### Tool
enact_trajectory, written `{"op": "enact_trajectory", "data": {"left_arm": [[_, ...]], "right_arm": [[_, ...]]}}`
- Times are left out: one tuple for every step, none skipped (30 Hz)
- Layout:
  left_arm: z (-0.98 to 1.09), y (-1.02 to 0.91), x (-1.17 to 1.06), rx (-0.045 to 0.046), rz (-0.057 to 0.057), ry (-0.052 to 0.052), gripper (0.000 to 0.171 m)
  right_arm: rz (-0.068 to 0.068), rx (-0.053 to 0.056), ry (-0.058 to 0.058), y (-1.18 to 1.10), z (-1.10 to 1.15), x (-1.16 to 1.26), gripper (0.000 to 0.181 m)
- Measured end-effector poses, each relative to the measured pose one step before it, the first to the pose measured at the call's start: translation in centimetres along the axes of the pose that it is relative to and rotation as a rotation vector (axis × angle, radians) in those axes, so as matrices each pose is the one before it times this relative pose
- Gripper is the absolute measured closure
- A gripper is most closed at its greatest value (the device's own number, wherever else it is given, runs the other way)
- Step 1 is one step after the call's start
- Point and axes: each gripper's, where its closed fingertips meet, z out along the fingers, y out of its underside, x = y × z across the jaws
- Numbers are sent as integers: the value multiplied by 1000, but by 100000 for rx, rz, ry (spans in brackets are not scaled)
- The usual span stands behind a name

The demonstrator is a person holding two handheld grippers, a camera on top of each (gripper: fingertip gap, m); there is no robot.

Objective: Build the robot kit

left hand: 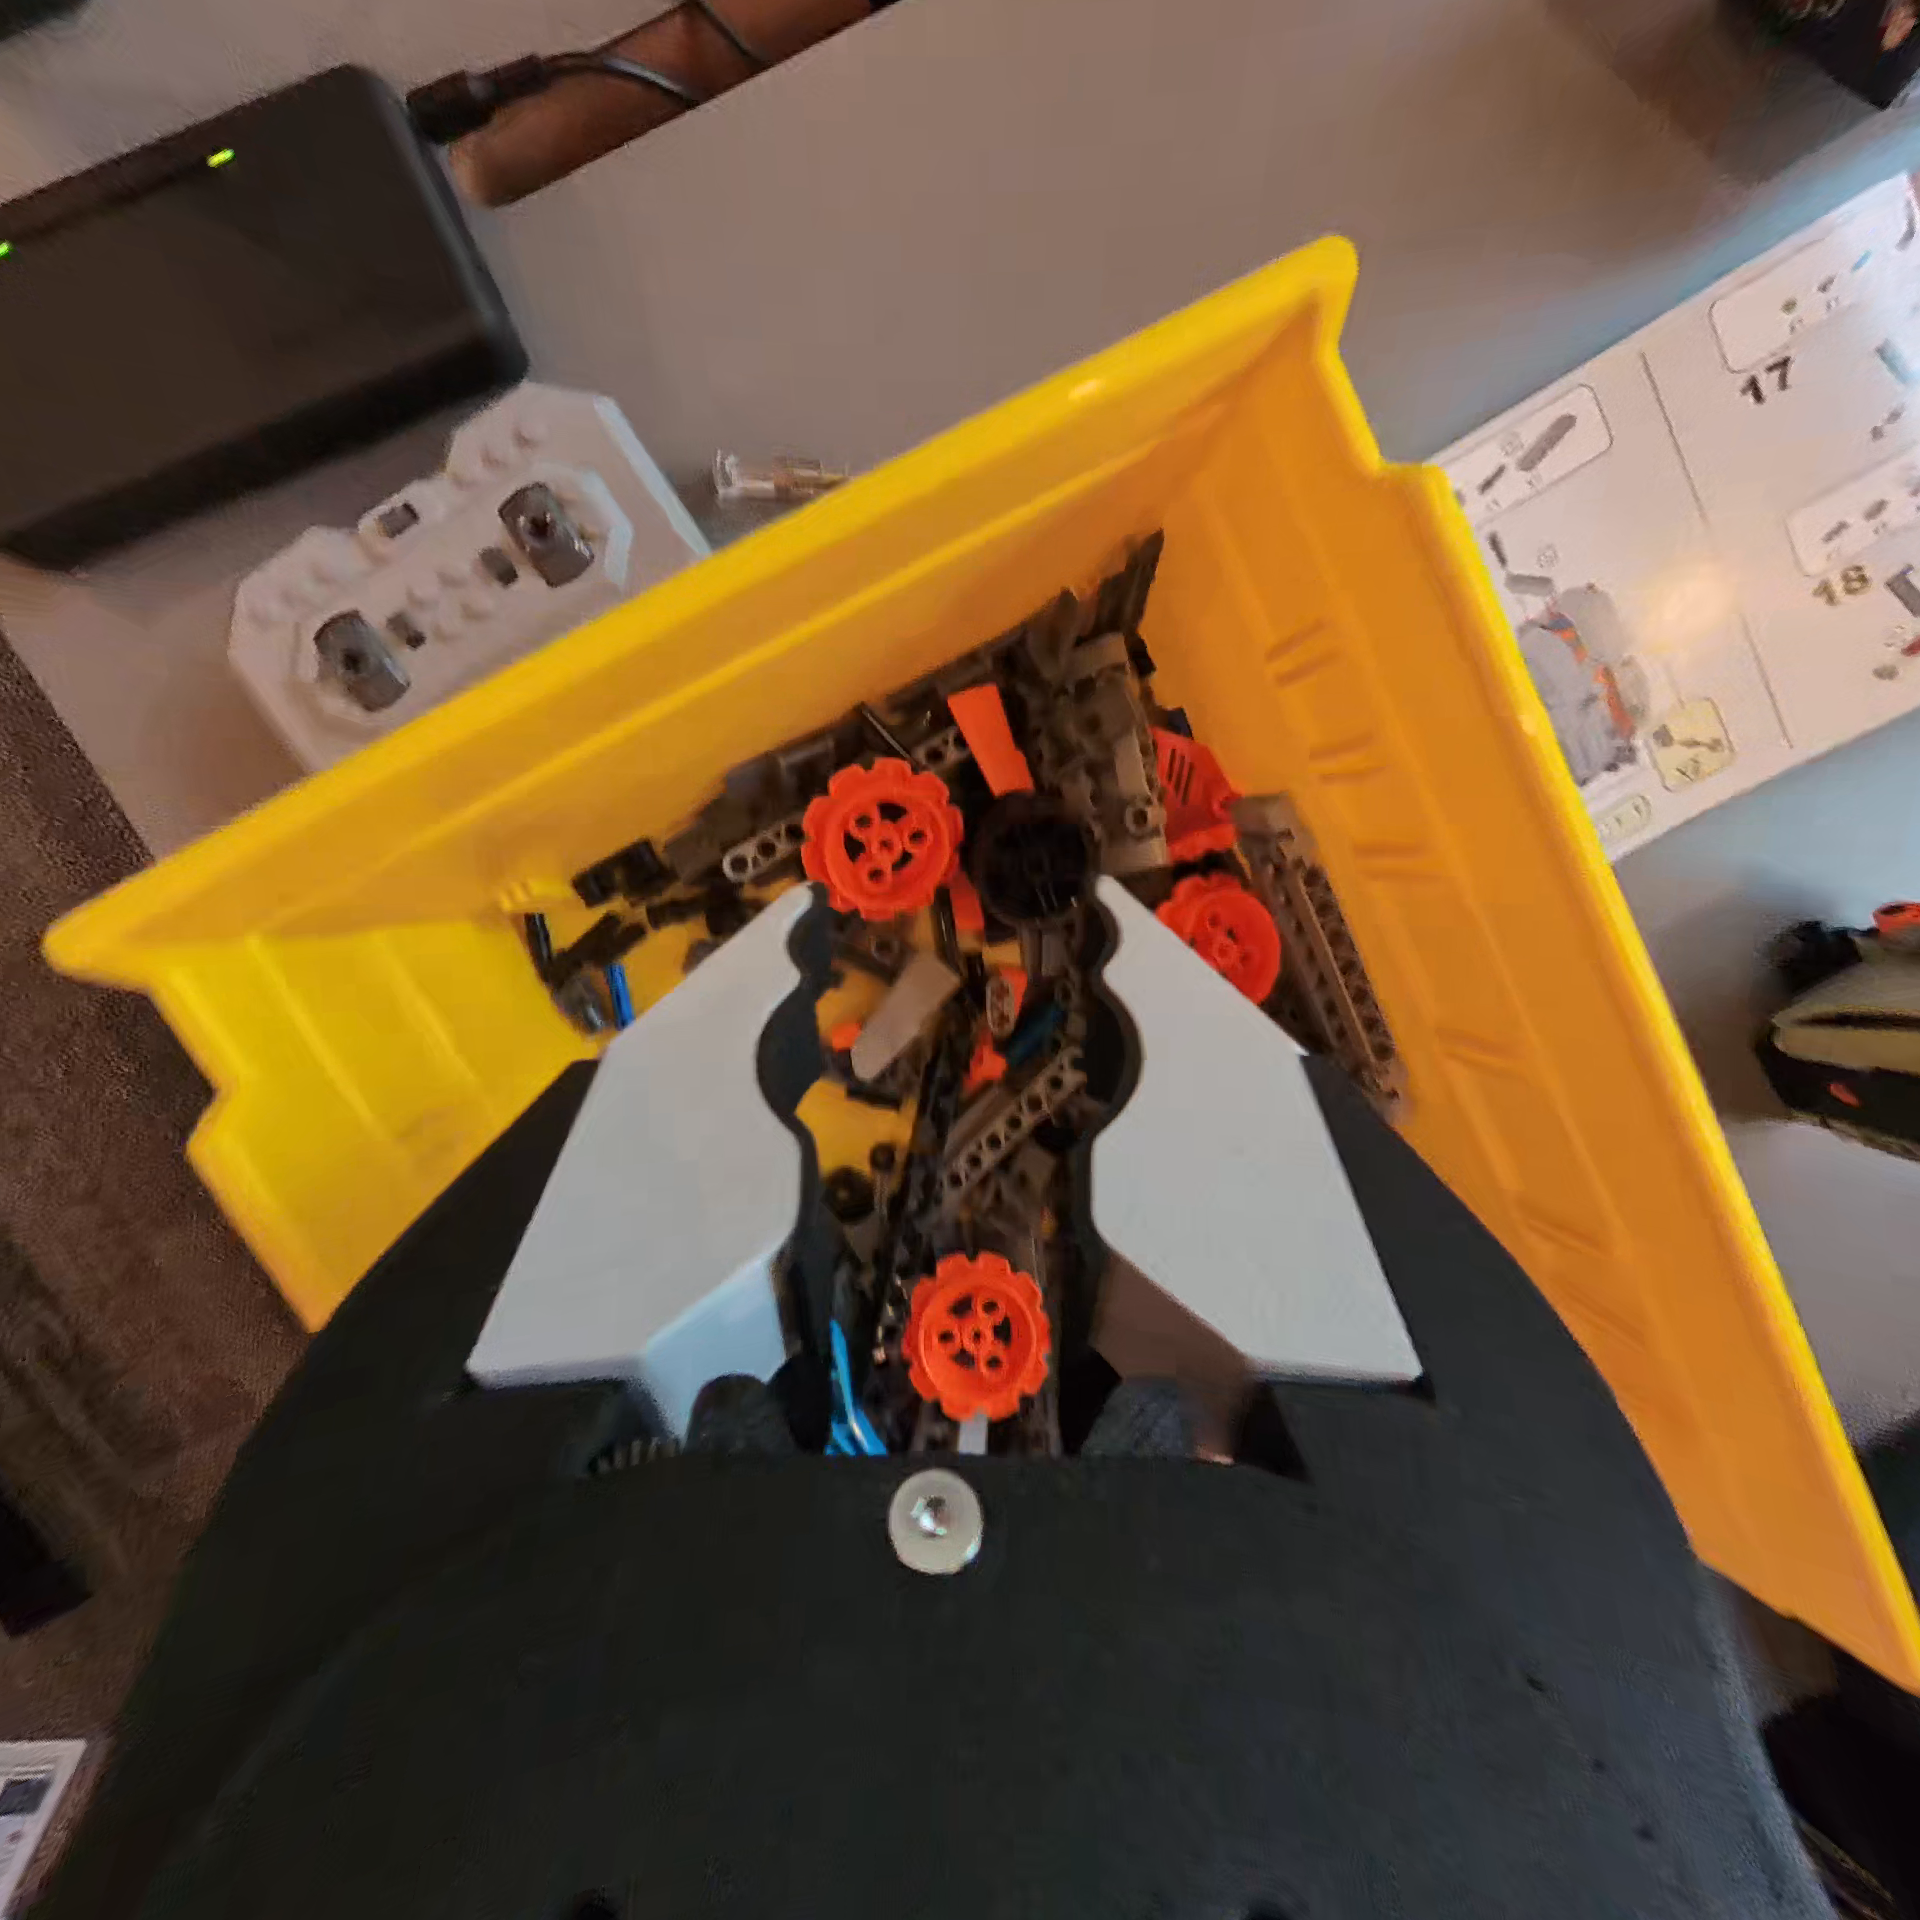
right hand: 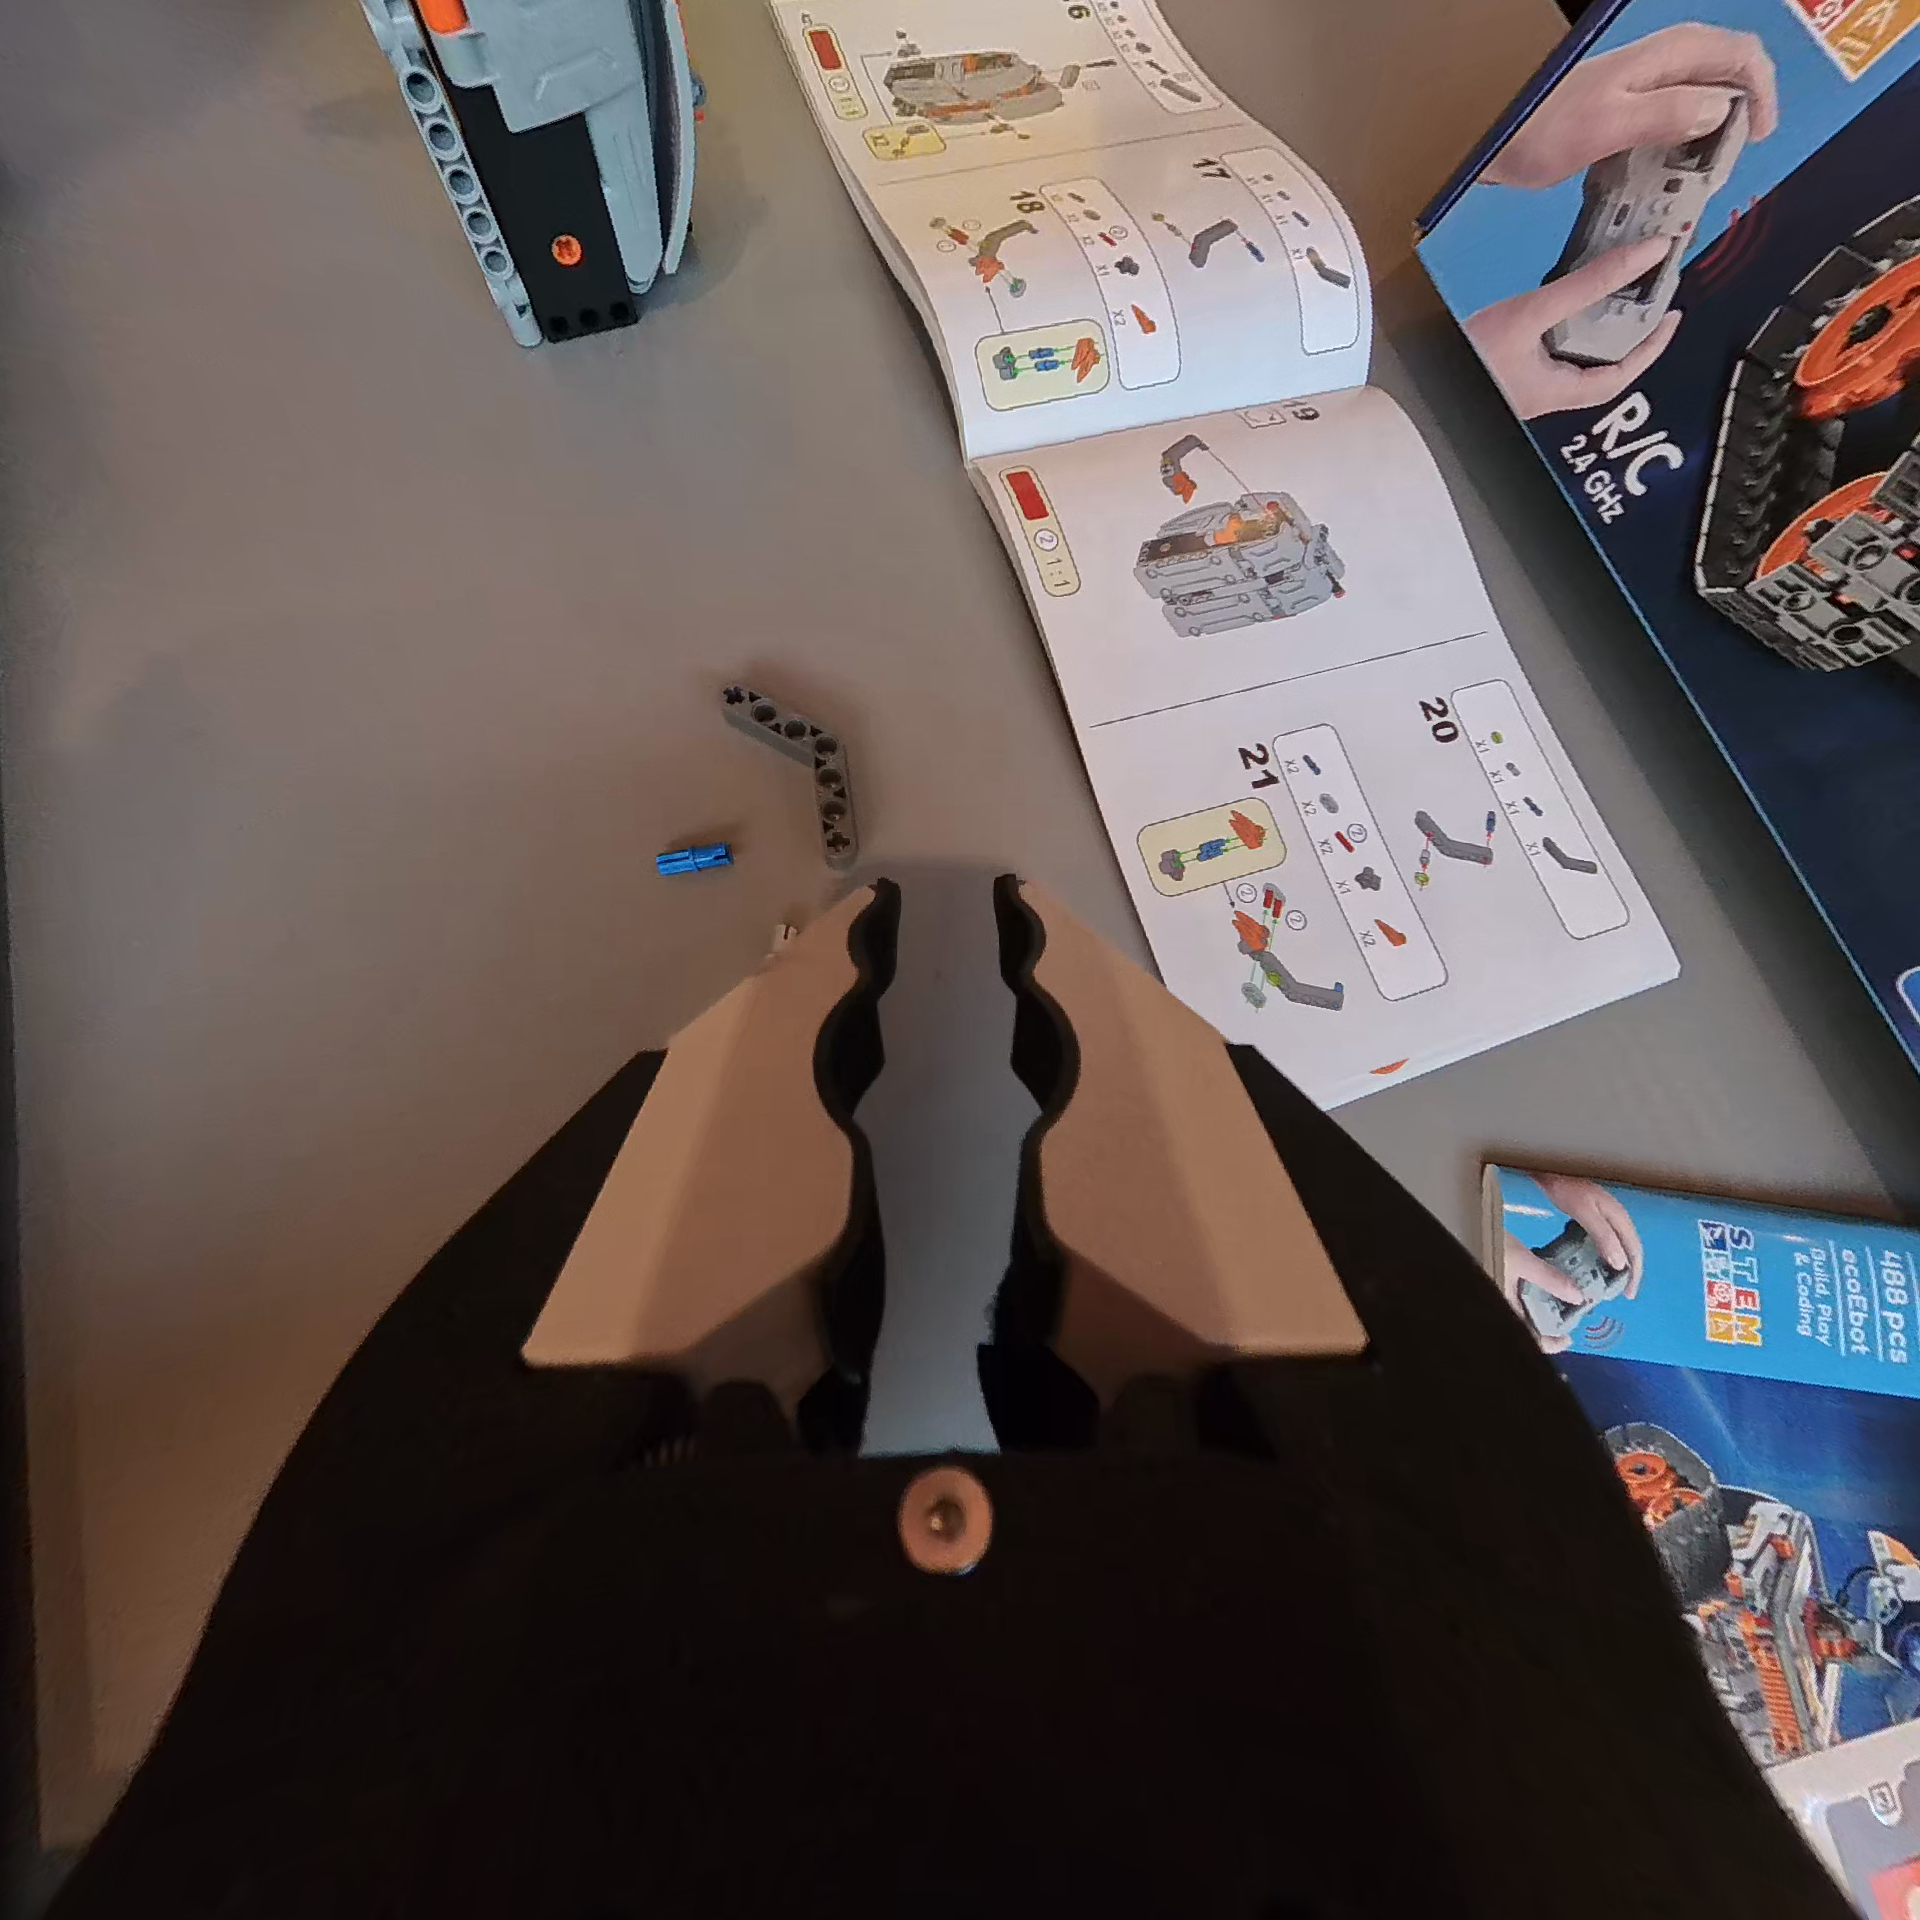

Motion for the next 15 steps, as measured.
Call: {"op": "enact_trajectory", "data": {"left_arm": [[807,-256,-15,-194,1691,-305,119],[830,-85,124,-985,2787,-323,118],[825,61,-93,-1987,2754,-1977,114],[757,172,-244,-2763,2416,-3171,110],[647,56,-187,-2245,2570,-3254,106],[539,-255,234,56,3076,-983,102],[486,-331,358,639,3471,-233,100],[430,-60,149,-645,3274,-1394,104],[297,155,-24,-1441,2184,-1893,107],[-12,94,141,-389,-177,371,109],[-32,578,206,-2439,-1631,2028,112],[-79,643,-88,-2474,-2674,1501,118],[-117,982,-684,-3892,-2929,-1628,117],[-195,1220,-1071,-4510,-2600,-3805,126],[-155,1390,-1035,-5089,-2707,-3361,135]], "right_arm": [[-443,-146,104,-14,17,-28,162],[-277,-35,-96,-17,11,-56,162],[-170,-174,-127,3,4,-48,162],[-259,-303,57,28,2,-17,162],[-363,-198,83,13,-8,-24,162],[-271,-76,17,-12,-5,-29,162],[-134,-109,-11,-14,3,-23,162],[-73,-278,-66,32,14,-19,162],[-140,-328,-181,39,36,-54,162],[-192,-287,-80,26,32,-35,162],[-186,-283,-50,46,25,-30,162],[-88,-174,-120,25,28,-26,162],[-27,-56,-42,8,23,-18,162],[-19,-44,83,13,4,12,162],[81,-48,39,29,6,18,162]]}}
